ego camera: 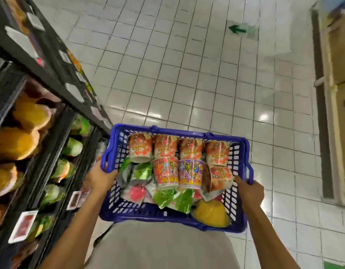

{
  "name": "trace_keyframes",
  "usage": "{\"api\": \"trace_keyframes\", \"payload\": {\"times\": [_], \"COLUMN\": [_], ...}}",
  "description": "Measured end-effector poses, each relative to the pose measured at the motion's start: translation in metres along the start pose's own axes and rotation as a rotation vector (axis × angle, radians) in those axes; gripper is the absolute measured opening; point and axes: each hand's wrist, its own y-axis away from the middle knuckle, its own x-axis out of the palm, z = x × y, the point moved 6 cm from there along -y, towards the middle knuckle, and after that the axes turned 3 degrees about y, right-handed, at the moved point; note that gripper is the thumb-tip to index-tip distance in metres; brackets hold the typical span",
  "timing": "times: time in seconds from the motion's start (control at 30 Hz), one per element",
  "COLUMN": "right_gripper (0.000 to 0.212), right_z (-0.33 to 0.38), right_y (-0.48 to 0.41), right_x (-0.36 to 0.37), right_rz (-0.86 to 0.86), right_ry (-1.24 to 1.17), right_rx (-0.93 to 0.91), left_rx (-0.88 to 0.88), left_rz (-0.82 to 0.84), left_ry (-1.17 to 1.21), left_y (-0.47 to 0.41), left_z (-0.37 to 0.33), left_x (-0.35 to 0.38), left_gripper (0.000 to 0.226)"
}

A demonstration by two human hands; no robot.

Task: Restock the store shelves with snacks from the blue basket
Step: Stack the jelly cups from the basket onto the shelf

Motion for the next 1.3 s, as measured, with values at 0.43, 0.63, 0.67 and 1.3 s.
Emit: {"api": "trace_keyframes", "payload": {"times": [0.43,0.63,0.67,1.3], "right_gripper": [0.031,0.036,0.036,0.028], "right_z": [0.288,0.414,0.437,0.86], "right_y": [-0.2,-0.27,-0.281,-0.327], "right_x": [0.067,0.14,0.152,0.5], "right_rz": [0.142,0.187,0.188,0.577], "right_ry": [0.134,0.268,0.286,0.831], "right_rx": [-0.201,-0.269,-0.267,-0.723], "left_rx": [-0.08,-0.174,-0.189,-0.864], "left_rz": [-0.175,-0.196,-0.202,-0.455], "left_ry": [0.029,0.114,0.135,0.518], "left_y": [-0.134,-0.225,-0.244,-0.369], "left_z": [-0.192,-0.244,-0.255,-0.347], "left_x": [0.057,0.094,0.1,0.126], "left_gripper": [0.031,0.032,0.032,0.053]}}
